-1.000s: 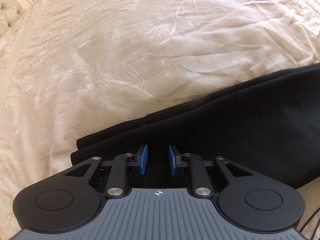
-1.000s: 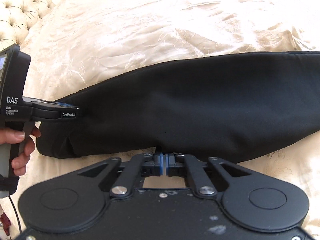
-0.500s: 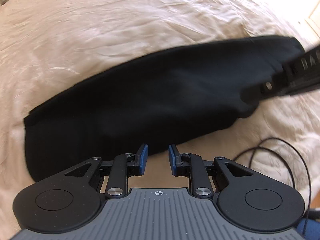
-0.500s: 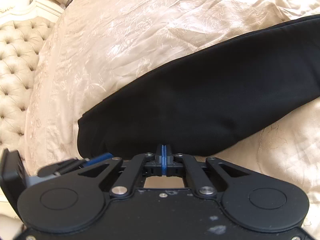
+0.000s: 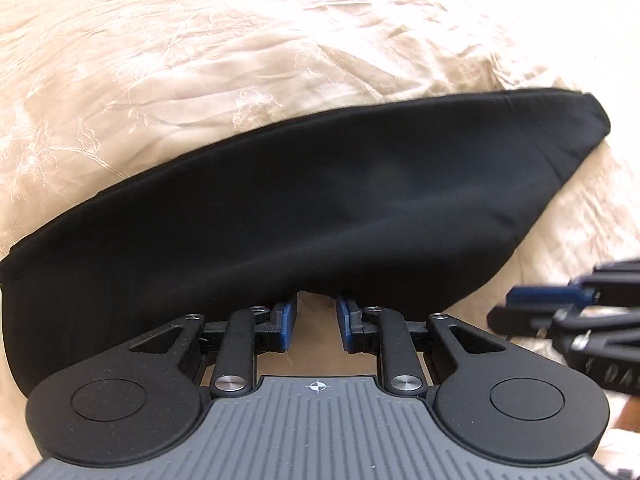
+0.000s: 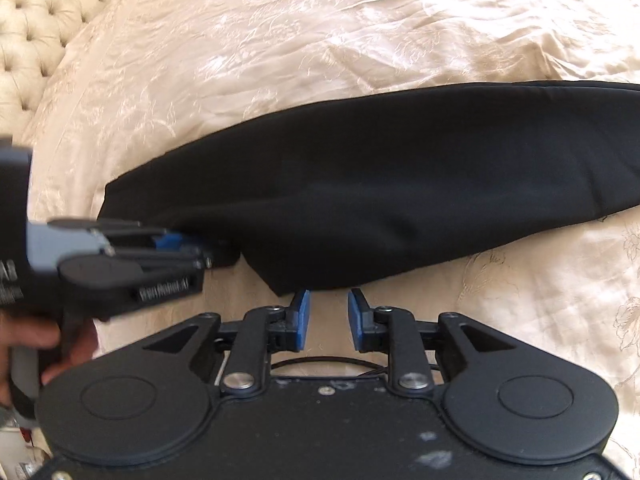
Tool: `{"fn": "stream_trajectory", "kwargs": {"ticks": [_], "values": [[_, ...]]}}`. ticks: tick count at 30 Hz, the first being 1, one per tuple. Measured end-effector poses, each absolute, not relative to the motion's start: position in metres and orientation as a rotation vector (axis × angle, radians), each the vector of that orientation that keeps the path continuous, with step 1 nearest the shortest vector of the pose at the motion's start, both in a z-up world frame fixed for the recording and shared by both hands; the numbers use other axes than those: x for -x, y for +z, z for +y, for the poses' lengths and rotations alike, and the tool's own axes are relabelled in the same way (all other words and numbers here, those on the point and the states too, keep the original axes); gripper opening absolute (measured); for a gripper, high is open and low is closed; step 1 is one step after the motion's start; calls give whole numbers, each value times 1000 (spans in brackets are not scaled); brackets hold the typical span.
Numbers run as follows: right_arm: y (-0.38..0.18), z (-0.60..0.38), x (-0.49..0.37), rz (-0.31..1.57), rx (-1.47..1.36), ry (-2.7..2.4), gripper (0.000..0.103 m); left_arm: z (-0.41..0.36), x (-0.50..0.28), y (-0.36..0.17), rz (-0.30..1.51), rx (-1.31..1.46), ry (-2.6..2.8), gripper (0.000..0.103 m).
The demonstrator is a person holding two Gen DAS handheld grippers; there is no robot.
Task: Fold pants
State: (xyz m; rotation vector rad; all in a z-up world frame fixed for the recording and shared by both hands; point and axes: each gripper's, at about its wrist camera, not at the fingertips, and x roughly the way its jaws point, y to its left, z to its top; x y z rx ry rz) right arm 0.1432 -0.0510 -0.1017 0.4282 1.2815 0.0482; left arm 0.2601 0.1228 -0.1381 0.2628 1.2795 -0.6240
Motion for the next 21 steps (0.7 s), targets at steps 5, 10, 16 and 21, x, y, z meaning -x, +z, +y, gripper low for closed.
{"fn": "stream_trajectory", "kwargs": {"ticks": [5,10,16,21], "values": [[-115,-32,-146,1259,-367,98,30,130,-283,-137,1330,-190,-633,22],[-119,-22,-154,1226,-378,114,33,129,-287,-138,1351,-189,-640,22],[-126,-4,-173,1192,-339,108,34,126,-296,-137,1383,-159,-649,22],[-114,-9,-179,1132,-373,50,7,139,-305,-119,1373,-109,-665,22]]}}
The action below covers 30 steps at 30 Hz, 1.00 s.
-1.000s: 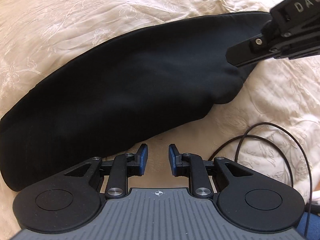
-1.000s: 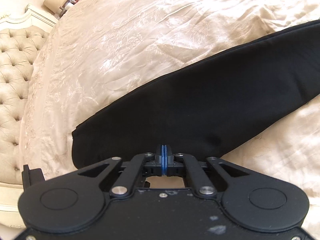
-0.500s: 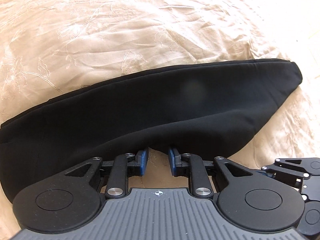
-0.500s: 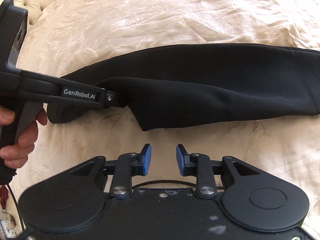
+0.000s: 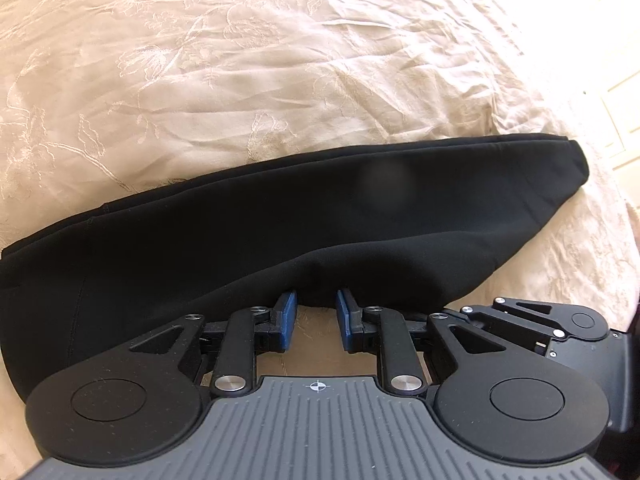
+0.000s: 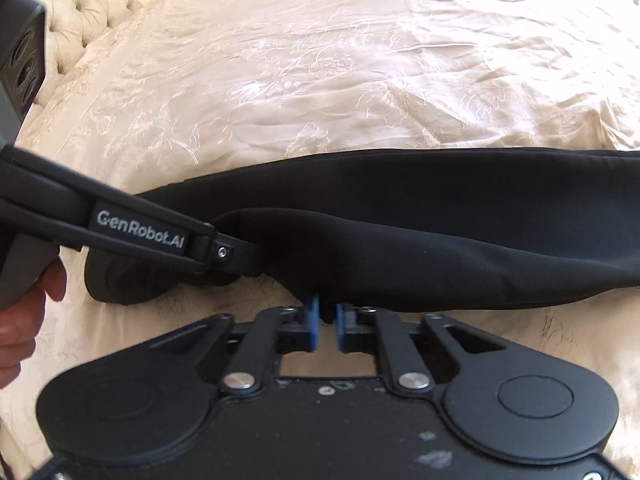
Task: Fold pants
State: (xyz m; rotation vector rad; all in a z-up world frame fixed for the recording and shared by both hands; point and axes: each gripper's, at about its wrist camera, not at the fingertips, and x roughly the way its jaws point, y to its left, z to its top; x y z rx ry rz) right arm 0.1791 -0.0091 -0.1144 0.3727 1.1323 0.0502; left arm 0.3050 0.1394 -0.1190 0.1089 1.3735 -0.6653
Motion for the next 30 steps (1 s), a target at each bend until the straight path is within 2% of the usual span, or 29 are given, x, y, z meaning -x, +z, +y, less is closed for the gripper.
{"fn": "stream_trajectory", "kwargs": {"ticks": [3,6,11,13,15,17,20,22,30], "values": [[-99,-32,-180,1180,-533,76,7,150,-306,-106,1328,-88,-655,24],[-101,-58,-179,1327,-740,116,7,159,-306,-106,1280,-129,-573,36],[-146,-81,-170,1536,-975,88,7,161,-306,-150,1346,-282,-494,36],[-157,-82,-166,1547,-1020,31,8,162,-302,-165,1317,-397,-477,36],[-149,-77,-161,1480,-975,35,14,161,-301,-174,1285,-444,-487,37],[-127,-63,-154,1410,-790,32,30,160,-305,-175,1270,-442,-467,38],[-107,-32,-146,1346,-471,93,32,155,-316,-176,1246,-458,-452,38],[-103,-14,-141,1338,-362,134,32,149,-323,-177,1228,-493,-458,38],[-88,-13,-146,1261,-396,144,32,166,-346,-158,1196,-444,-424,38]]}}
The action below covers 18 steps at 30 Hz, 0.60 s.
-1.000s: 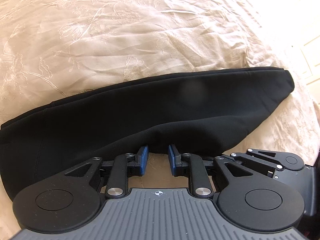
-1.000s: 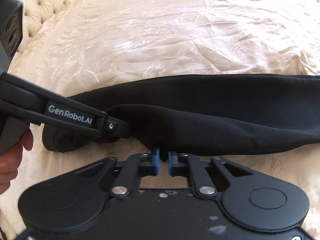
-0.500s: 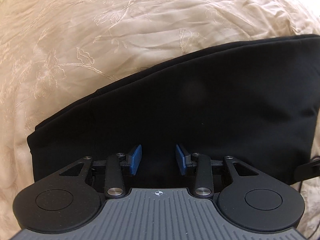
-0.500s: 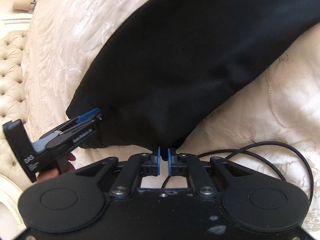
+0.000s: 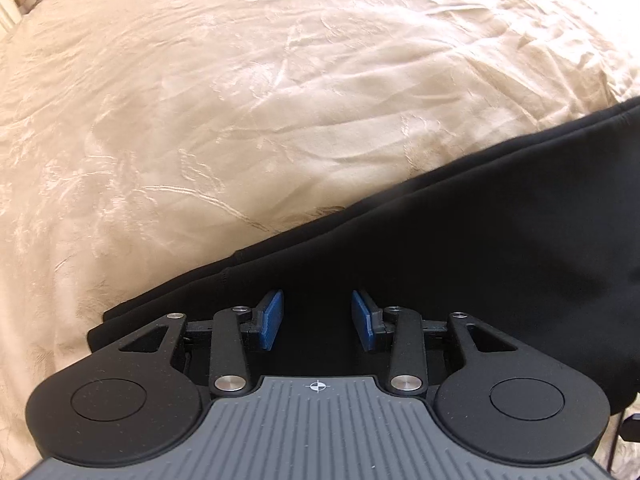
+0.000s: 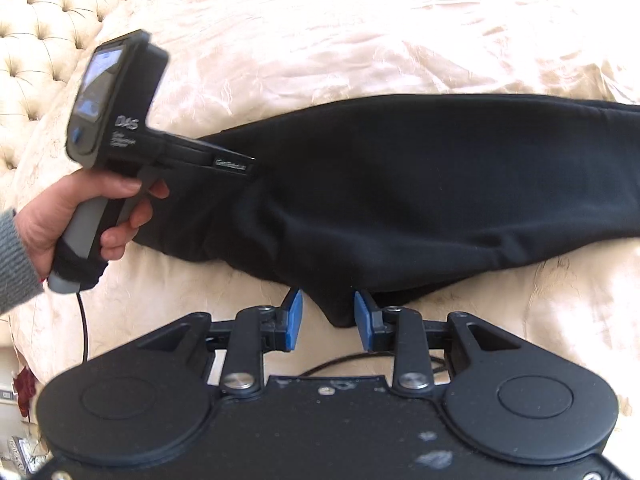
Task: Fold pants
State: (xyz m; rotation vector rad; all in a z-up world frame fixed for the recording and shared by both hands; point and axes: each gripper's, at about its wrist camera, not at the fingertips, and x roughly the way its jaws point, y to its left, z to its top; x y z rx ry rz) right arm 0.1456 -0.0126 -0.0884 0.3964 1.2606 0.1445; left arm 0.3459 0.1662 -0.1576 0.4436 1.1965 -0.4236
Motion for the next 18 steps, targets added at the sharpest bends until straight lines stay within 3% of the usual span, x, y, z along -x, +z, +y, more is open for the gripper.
{"fn": "stream_trajectory", "kwargs": {"ticks": [10,18], "values": [[-115,-3,-160,1378,-326,171,33,227,-318,-136,1232,-318,-280,38],[-130,37,-156,1248,-110,142,33,228,-292,-138,1250,-298,-268,38]]}}
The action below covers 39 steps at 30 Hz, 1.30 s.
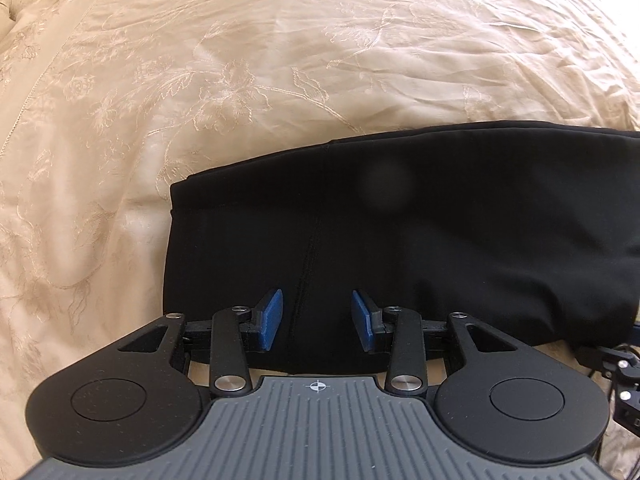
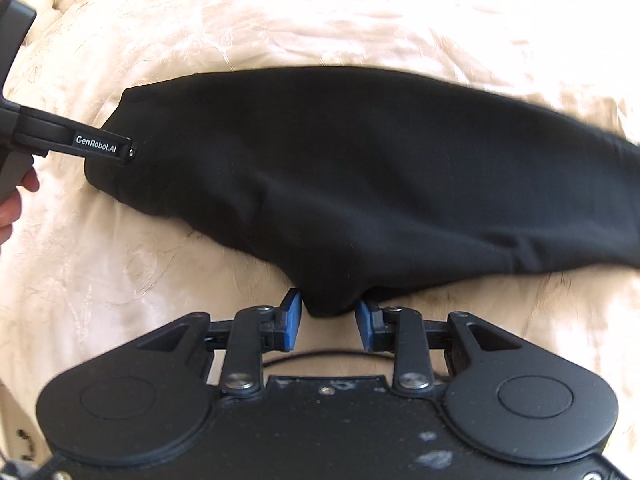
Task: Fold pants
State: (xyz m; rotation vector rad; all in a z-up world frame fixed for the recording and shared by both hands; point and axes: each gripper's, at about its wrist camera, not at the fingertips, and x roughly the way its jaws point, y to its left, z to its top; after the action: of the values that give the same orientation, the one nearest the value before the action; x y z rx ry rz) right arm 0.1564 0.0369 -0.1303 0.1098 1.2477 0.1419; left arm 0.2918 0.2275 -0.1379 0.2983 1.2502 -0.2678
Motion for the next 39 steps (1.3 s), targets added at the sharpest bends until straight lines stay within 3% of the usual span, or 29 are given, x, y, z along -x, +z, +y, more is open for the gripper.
{"fn": "stream_trajectory", "kwargs": {"ticks": [3,5,8,15,18,23,29,37,39], "values": [[-127,44,-164,1236,-72,165,15,225,-289,-136,1247,-309,-272,38],[-116,26,-175,1294,-237,180,12,225,-288,-132,1241,-307,-281,38],[-110,-19,-182,1390,-554,196,10,224,-288,-131,1235,-312,-286,38],[-162,-27,-185,1540,-663,98,11,217,-289,-136,1232,-373,-302,38],[-153,-27,-176,1532,-638,108,18,217,-290,-140,1238,-364,-320,38],[-123,-28,-157,1482,-549,164,18,205,-307,-163,1218,-448,-346,38],[-88,-29,-164,1273,-406,146,19,193,-336,-173,1192,-442,-364,40],[-132,1,-212,1332,-278,263,19,188,-339,-171,1179,-446,-374,41],[-147,7,-216,1374,-155,277,15,193,-343,-164,1187,-417,-359,41]]}}
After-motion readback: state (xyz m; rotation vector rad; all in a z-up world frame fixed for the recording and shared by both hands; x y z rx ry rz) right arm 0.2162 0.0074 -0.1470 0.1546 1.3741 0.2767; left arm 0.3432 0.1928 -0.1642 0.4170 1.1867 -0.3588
